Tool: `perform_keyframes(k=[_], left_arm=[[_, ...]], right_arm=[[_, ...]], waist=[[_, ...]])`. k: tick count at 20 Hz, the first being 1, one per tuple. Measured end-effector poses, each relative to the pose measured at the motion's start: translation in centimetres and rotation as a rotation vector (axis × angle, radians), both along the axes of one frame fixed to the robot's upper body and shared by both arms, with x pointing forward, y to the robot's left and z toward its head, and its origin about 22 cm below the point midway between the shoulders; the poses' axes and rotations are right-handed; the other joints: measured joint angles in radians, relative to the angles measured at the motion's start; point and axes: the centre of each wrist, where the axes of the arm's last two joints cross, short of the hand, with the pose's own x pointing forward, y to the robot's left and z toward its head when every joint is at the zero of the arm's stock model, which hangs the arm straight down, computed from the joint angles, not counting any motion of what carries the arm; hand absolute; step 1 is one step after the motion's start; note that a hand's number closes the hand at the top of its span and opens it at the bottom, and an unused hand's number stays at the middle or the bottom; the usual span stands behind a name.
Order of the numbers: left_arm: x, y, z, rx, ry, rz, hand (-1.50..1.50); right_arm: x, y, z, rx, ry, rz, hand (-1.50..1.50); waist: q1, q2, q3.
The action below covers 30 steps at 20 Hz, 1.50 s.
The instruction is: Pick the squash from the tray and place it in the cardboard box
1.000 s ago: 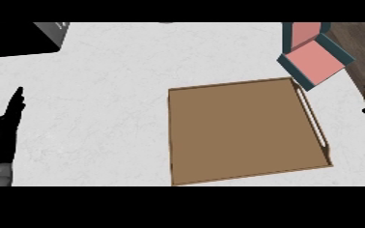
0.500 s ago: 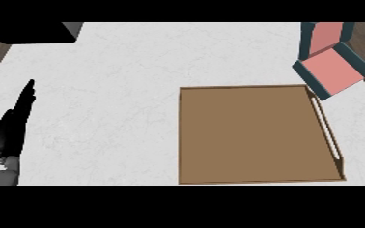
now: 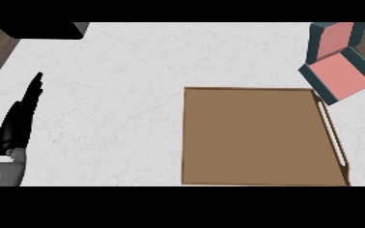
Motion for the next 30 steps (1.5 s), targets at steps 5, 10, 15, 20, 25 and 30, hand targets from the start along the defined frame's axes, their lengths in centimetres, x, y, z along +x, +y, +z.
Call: perform_keyframes(k=[5,10,15,20,25,30], left_arm=[[0.1,0.0,0.1,0.000,0.000,-0.002,0.00],[0.7,-0.2,0.1,0.000,-0.002,-0.019,0.00],[1.4,-0.7,0.3,-0.001,-0.005,-0.031,0.00],[1.2,-1.3,-0.1,-0.002,-0.013,-0.042,0.00],[1.7,-0.9,0.6,0.002,-0.028,-0.058,0.00],[2.0,-1.6,0.3,-0.003,-0.034,-0.065,0.00]], right_arm=[[3.8,2.8,0.4,0.119,-0.015,0.023,1.50],[7.6,5.9,1.6,0.218,-0.007,0.016,1.50],[10.6,8.7,1.6,0.295,0.030,0.012,1.50],[12.5,11.0,0.8,0.320,0.062,-0.006,1.50],[13.3,12.4,-0.9,0.294,0.088,-0.056,1.50],[13.8,13.4,-2.7,0.366,0.146,-0.129,-1.50]], waist=[[0.006,0.000,-0.001],[0.018,0.004,-0.001],[0.027,0.010,0.000],[0.043,0.016,0.001],[0.056,0.025,0.002],[0.067,0.032,0.003]])
